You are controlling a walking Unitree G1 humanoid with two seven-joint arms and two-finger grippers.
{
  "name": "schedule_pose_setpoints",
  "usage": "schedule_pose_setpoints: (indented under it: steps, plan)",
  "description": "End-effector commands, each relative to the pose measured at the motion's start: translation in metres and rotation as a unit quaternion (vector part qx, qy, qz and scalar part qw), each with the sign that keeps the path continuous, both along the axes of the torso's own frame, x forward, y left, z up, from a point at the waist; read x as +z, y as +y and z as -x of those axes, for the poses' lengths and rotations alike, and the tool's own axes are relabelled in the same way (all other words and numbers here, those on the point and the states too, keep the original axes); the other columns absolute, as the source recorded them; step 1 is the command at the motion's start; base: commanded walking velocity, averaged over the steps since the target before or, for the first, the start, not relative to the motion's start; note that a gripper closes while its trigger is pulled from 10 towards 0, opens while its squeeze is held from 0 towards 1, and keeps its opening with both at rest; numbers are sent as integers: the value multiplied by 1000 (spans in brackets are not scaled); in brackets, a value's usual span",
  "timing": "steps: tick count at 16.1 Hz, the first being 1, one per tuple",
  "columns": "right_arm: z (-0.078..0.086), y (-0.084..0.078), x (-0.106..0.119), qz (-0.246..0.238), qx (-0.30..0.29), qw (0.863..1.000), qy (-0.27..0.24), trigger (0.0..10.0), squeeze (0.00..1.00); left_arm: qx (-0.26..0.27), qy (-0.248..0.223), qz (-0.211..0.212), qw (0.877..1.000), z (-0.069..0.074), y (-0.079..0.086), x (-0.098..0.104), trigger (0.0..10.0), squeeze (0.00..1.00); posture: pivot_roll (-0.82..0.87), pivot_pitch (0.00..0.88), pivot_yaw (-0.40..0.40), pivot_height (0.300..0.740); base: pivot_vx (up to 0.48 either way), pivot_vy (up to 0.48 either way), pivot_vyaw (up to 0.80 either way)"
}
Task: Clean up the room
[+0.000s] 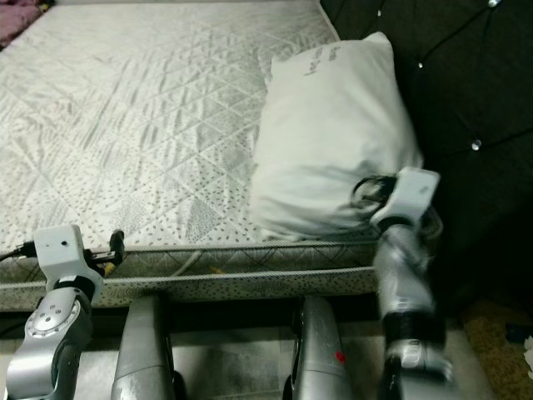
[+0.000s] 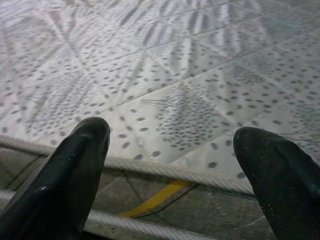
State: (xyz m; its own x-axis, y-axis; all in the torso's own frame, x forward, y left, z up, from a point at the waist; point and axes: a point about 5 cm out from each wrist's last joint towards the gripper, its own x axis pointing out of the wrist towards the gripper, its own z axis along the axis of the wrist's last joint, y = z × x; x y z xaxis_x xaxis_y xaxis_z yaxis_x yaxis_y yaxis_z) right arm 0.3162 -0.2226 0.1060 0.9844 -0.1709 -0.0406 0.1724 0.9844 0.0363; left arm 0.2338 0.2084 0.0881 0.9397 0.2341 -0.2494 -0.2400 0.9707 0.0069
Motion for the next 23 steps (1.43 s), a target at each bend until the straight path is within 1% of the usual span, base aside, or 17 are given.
schedule_pose_setpoints:
  steps: [1,2,3,4,7,8,11,12,14,16,18,19,20,21,22,23]
  plan:
    - [5,26,-4,-1,57,998,13,0,0,-1,4,-8,1000,-1,2,1,10000,0,-28,0,-2,507,0,0,0]
    - [9,32,-1,-13,67,998,16,0,0,-2,3,-8,1000,-1,2,1,10000,0,-25,0,-2,507,0,0,0]
    - [9,38,2,-10,88,996,14,0,0,-3,2,-8,1000,-2,1,2,10000,0,-26,0,-1,507,0,0,0]
    - [0,34,6,4,99,995,15,0,0,-3,1,-8,1000,-3,1,2,10000,0,-27,0,0,507,0,0,0]
    - [-25,12,21,33,90,995,14,0,0,-3,0,-8,1000,-5,1,2,10000,0,-25,0,-1,507,0,0,0]
    - [-45,-10,40,57,66,996,9,0,0,1,-1,-9,1000,-5,1,3,10000,0,-26,0,-2,507,0,0,0]
    - [-66,-49,84,102,15,995,11,0,0,8,1,-7,1000,-6,2,2,10000,0,-21,0,-4,507,0,0,0]
    - [-69,-63,101,110,-13,994,4,0,0,10,1,-9,1000,-6,3,2,10000,0,-21,0,-4,507,0,0,0]
    - [-71,-72,113,118,-30,993,-1,0,0,13,2,-10,1000,-5,4,2,10000,0,-13,0,-5,507,0,0,0]
    - [-70,-84,127,123,-59,991,-3,0,0,17,2,-13,1000,-5,6,2,10000,0,-11,0,-6,507,0,0,0]
    - [-65,-104,148,128,-102,986,-14,0,0,22,0,-17,1000,-5,8,3,10000,0,-5,0,-8,507,0,0,0]
    - [-64,-108,150,136,-105,985,-10,0,0,22,1,-18,1000,-5,8,3,10000,0,-3,0,-7,507,0,0,0]
    - [-63,-110,146,138,-100,985,0,0,0,22,0,-18,1000,-5,7,3,10000,0,-3,0,-7,507,0,0,0]
    - [-62,-109,140,136,-94,986,10,0,0,19,-2,-24,1000,-6,6,5,10000,0,-5,0,-5,507,0,0,0]
    - [-63,-105,129,131,-81,988,24,0,0,15,-8,-30,999,-7,4,6,10000,0,-4,0,-4,507,0,0,0]
    - [-63,-103,125,129,-76,988,28,0,0,15,-10,-31,999,-8,4,7,10000,0,-4,0,-4,507,0,0,0]
